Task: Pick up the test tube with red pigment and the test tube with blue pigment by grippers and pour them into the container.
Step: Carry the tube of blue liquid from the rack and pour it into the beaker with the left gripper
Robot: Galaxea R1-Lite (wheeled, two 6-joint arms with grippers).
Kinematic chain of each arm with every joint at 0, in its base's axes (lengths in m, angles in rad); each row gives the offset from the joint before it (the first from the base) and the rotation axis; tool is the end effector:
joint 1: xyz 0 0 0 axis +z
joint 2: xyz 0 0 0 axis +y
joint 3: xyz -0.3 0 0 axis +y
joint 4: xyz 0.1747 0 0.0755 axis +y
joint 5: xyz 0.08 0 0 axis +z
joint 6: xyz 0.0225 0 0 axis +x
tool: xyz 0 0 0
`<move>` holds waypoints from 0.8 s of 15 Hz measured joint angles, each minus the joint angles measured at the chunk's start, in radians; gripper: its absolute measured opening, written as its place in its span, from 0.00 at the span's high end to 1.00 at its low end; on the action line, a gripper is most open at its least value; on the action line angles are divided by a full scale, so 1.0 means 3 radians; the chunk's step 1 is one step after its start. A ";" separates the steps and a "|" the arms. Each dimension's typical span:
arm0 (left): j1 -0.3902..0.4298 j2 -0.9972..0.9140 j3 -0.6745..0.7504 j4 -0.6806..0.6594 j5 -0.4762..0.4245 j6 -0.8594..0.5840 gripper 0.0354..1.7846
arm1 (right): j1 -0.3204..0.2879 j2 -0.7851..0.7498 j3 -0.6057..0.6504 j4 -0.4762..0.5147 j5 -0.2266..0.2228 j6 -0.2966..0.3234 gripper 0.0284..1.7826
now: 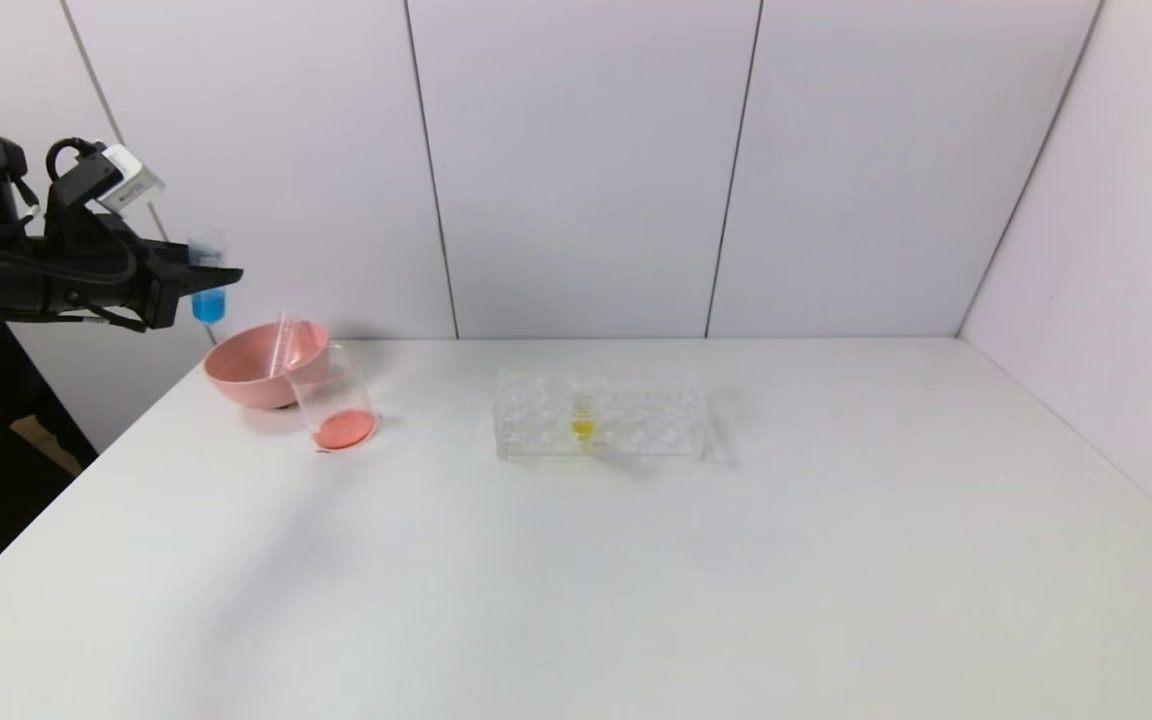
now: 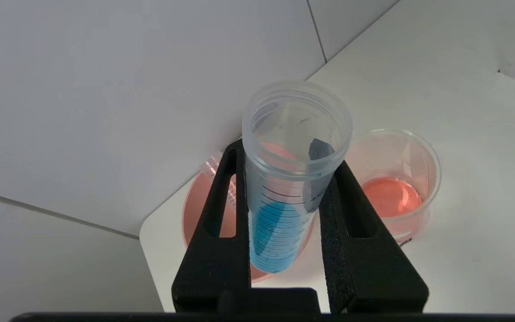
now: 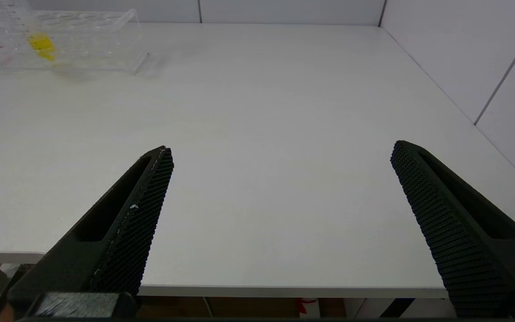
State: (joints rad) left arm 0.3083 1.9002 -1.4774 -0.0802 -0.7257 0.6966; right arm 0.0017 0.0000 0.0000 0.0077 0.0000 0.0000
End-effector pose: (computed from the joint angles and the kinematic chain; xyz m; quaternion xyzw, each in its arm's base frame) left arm 0.3652 0.1006 0.2485 0.2498 0.0696 -0.2425 0.9349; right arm -0.0228 0.0000 0.0747 0.0000 0.0038 0.0008 1.0000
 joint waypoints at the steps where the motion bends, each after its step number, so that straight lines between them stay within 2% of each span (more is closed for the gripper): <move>1: 0.0010 0.0008 -0.0067 0.0173 -0.0011 0.0160 0.76 | -0.0001 0.0000 0.0000 0.0000 0.0000 0.0000 0.00; 7: 0.0056 0.0114 -0.0546 0.1192 -0.0055 0.1066 0.76 | -0.0001 0.0000 0.0000 0.0000 0.0000 0.0000 0.00; 12: 0.0062 0.0243 -0.0945 0.1938 -0.0029 0.1550 0.76 | -0.0001 0.0000 0.0000 0.0000 0.0000 0.0000 0.00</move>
State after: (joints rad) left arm 0.3270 1.9730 -1.7611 0.5011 -0.7345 1.1617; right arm 0.0013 0.0000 0.0000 0.0077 0.0000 0.0000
